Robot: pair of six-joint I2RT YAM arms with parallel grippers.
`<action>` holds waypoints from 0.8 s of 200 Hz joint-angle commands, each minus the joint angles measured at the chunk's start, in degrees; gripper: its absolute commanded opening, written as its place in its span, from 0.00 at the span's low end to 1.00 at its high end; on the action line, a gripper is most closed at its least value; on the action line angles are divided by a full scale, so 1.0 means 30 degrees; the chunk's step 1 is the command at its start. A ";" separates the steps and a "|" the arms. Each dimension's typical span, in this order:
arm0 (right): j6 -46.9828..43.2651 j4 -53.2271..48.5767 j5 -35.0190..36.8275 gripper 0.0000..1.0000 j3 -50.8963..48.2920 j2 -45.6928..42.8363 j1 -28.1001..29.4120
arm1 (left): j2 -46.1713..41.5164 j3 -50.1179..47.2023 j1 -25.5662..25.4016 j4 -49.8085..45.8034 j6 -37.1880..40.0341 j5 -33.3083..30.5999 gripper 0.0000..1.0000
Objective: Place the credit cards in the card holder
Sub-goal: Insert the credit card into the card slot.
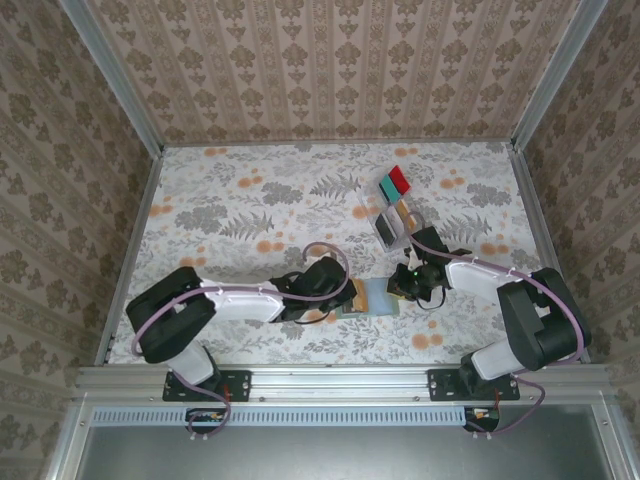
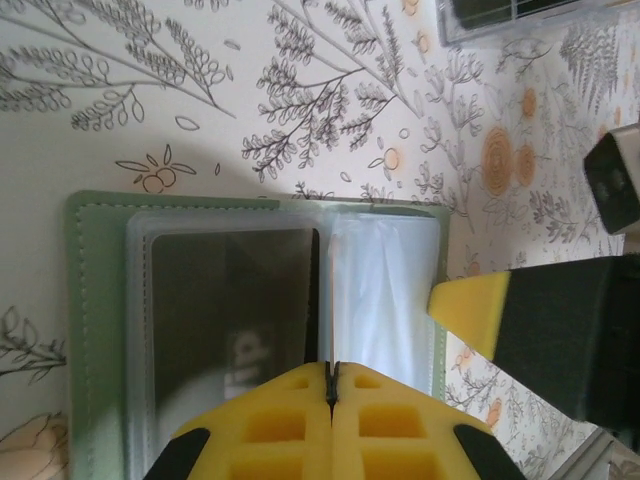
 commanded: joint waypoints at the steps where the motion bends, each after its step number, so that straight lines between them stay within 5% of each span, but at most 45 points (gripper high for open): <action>1: -0.0179 -0.0408 0.1715 0.16 -0.0914 0.1286 0.0216 | 0.0878 0.0057 0.0187 0.1053 -0.0666 0.0866 0.04; 105: -0.0157 -0.0416 0.1745 0.17 -0.0944 0.1260 0.0190 | 0.2283 0.1994 0.0020 -0.2066 0.0440 0.1645 0.05; 160: -0.0157 -0.0386 0.1734 0.17 -0.0973 0.1228 0.0191 | 0.3127 0.3427 -0.0383 -0.3562 0.1415 0.1252 0.13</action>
